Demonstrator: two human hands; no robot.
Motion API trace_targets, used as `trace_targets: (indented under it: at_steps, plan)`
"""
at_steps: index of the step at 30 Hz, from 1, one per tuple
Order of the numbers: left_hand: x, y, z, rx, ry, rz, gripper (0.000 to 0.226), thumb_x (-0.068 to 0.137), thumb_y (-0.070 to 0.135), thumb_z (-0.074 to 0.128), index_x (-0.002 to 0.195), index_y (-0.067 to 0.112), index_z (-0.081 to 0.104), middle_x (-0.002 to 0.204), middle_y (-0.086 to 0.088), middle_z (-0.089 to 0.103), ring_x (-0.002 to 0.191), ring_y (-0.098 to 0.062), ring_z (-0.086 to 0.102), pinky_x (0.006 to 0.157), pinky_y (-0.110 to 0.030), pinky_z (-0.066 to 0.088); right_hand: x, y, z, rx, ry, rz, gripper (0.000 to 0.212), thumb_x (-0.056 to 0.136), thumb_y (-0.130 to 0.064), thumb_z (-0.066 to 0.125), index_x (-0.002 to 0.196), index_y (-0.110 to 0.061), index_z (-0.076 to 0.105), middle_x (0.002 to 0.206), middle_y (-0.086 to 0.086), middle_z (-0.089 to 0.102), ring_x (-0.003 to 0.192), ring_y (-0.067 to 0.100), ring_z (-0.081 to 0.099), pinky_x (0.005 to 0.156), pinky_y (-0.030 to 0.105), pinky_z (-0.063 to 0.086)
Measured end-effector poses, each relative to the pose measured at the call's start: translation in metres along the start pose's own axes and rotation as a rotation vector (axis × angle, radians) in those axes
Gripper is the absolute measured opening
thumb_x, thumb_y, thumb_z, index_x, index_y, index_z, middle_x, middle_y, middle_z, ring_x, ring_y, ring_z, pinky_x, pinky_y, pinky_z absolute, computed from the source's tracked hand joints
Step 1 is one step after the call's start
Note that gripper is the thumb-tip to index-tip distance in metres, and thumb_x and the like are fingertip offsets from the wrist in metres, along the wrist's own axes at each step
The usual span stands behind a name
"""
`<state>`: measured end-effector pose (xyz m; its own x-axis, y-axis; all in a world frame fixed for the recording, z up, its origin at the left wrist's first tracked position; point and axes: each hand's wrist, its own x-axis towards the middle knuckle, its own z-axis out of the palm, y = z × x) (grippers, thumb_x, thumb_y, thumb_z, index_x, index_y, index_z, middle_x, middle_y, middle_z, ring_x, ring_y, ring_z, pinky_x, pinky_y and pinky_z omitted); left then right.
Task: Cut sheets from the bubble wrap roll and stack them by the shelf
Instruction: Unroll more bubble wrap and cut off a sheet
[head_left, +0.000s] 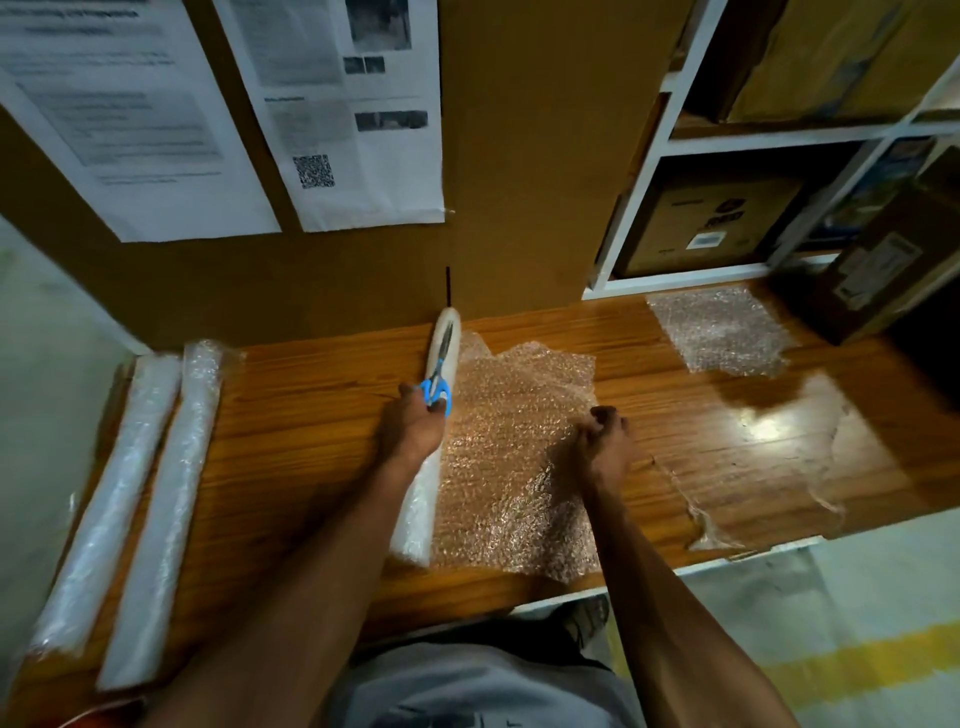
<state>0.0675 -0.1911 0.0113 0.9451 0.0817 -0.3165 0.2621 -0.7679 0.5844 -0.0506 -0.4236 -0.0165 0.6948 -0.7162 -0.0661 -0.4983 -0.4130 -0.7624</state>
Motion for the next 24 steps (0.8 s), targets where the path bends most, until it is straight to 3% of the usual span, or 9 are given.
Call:
trace_targets:
  at_steps: [1, 3, 5, 7, 11, 15, 20, 22, 24]
  plan:
    - [-0.001, 0.002, 0.005, -0.104, -0.063, 0.012, 0.03, 0.099, 0.038, 0.063, 0.118, 0.015, 0.056, 0.113, -0.014, 0.07, 0.096, -0.035, 0.07, 0.078, -0.039, 0.057, -0.005, -0.003, -0.001, -0.074, -0.005, -0.02, 0.037, 0.098, -0.009, 0.068, 0.133, -0.001, 0.06, 0.133, 0.023, 0.054, 0.118, 0.036, 0.056, 0.089, 0.019, 0.034]
    - [-0.009, 0.006, 0.017, -0.362, -0.241, -0.001, 0.026, 0.102, 0.027, 0.062, 0.121, 0.01, 0.057, 0.109, -0.015, 0.072, 0.08, -0.026, 0.072, 0.068, -0.037, 0.06, -0.016, -0.004, 0.004, -0.261, 0.006, -0.154, 0.046, 0.099, -0.024, 0.068, 0.141, -0.01, 0.054, 0.151, 0.019, 0.043, 0.133, 0.035, 0.044, 0.107, 0.037, 0.041]
    - [-0.018, 0.004, 0.027, -0.512, -0.403, -0.064, 0.027, 0.102, 0.018, 0.06, 0.127, 0.008, 0.055, 0.113, -0.016, 0.071, 0.086, -0.024, 0.075, 0.074, -0.038, 0.064, -0.027, -0.001, 0.012, -0.41, -0.062, -0.316, 0.051, 0.103, -0.038, 0.055, 0.148, -0.016, 0.049, 0.161, 0.016, 0.036, 0.143, 0.035, 0.036, 0.115, 0.053, 0.039]
    - [-0.018, -0.005, 0.034, -0.481, -0.456, -0.106, 0.026, 0.099, 0.016, 0.061, 0.125, 0.011, 0.057, 0.11, -0.011, 0.071, 0.092, -0.028, 0.077, 0.084, -0.043, 0.063, -0.038, 0.001, 0.02, -0.504, -0.228, -0.418, 0.058, 0.107, -0.046, 0.037, 0.158, -0.018, 0.038, 0.169, 0.013, 0.027, 0.153, 0.032, 0.028, 0.123, 0.056, 0.03]
    - [0.003, -0.035, 0.028, -0.178, -0.307, -0.107, 0.031, 0.092, 0.03, 0.067, 0.117, 0.013, 0.061, 0.1, -0.007, 0.073, 0.081, -0.027, 0.076, 0.075, -0.048, 0.065, -0.051, 0.022, 0.033, -0.665, -0.426, -0.432, 0.065, 0.109, -0.056, 0.02, 0.165, -0.024, 0.015, 0.175, 0.005, 0.009, 0.161, 0.026, 0.008, 0.129, 0.05, 0.01]
    - [0.022, -0.058, 0.005, -0.006, -0.103, -0.094, 0.043, 0.089, 0.045, 0.067, 0.116, 0.012, 0.062, 0.111, -0.01, 0.071, 0.097, -0.035, 0.072, 0.078, -0.04, 0.061, -0.053, 0.02, 0.033, -0.683, -0.398, -0.327, 0.066, 0.109, -0.047, 0.022, 0.167, -0.021, 0.007, 0.176, 0.007, 0.001, 0.162, 0.03, 0.002, 0.13, 0.055, 0.008]
    - [-0.003, -0.051, -0.015, -0.153, -0.087, -0.094, 0.019, 0.093, 0.034, 0.071, 0.1, 0.019, 0.062, 0.091, -0.006, 0.074, 0.08, -0.028, 0.075, 0.075, -0.045, 0.064, -0.051, 0.004, 0.026, -0.736, -0.451, -0.272, 0.091, 0.104, -0.034, 0.056, 0.167, -0.012, -0.005, 0.175, 0.015, -0.007, 0.161, 0.034, -0.002, 0.131, 0.054, 0.003]
    - [-0.021, -0.043, -0.017, -0.331, -0.116, -0.094, 0.014, 0.095, 0.031, 0.071, 0.099, 0.023, 0.06, 0.082, -0.001, 0.072, 0.074, -0.023, 0.076, 0.075, -0.044, 0.064, -0.06, 0.0, 0.031, -0.679, -0.461, -0.354, 0.078, 0.11, -0.05, 0.037, 0.168, -0.016, -0.003, 0.175, 0.012, -0.007, 0.162, 0.031, -0.001, 0.131, 0.052, 0.005]
    - [-0.033, -0.037, -0.013, -0.474, -0.165, -0.11, 0.013, 0.096, 0.031, 0.071, 0.099, 0.019, 0.066, 0.085, -0.003, 0.073, 0.067, -0.019, 0.071, 0.065, -0.038, 0.06, -0.076, -0.003, 0.039, -0.64, -0.502, -0.464, 0.074, 0.107, -0.063, 0.015, 0.168, -0.021, 0.005, 0.175, 0.007, -0.003, 0.161, 0.028, 0.002, 0.131, 0.052, 0.008]
